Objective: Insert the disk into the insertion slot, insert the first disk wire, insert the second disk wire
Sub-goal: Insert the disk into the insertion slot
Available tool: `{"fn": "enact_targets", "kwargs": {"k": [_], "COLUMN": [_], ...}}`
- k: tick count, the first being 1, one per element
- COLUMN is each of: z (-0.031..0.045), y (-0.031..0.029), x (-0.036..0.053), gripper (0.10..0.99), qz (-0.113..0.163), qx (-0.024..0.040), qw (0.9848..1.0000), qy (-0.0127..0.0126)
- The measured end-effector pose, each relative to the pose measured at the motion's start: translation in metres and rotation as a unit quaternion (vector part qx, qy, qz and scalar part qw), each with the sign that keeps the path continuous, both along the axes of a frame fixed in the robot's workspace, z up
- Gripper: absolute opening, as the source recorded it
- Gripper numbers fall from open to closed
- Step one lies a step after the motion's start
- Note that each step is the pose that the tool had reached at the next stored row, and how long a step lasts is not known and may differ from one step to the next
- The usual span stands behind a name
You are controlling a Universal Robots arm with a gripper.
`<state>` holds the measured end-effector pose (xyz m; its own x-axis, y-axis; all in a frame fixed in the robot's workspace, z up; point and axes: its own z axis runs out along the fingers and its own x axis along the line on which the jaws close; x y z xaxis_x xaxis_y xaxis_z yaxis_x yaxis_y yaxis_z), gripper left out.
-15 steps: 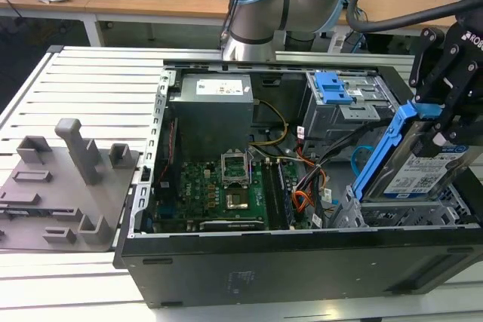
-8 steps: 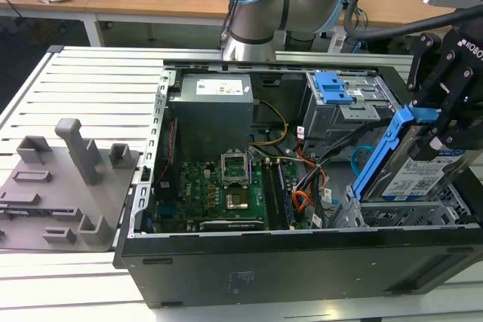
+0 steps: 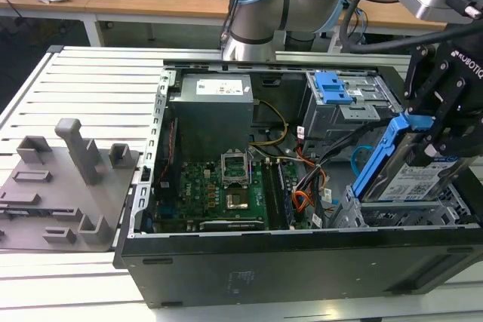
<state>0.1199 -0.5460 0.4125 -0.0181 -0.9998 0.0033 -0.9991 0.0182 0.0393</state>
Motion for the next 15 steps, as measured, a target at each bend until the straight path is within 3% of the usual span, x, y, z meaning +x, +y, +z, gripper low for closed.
{"fn": "enact_targets", "kwargs": {"k": [8,9,10,15], "z": [-0.0014,-0.0014,-0.0015,-0.0016], "y": [0.0000,0.0000,0.0000,0.0000], "x": [0.0000,0.0000,0.0000,0.0000], "gripper": [0.365,0.373,0.439,0.420], "qz": [0.000,0.000,0.000,0.000], "qx": [0.0000,-0.0001,0.0000,0.0000], "qw": [1.0000,1.0000,1.0000,1.0000], "qy": [0.0000,-0.0001,0.0000,0.0000]}}
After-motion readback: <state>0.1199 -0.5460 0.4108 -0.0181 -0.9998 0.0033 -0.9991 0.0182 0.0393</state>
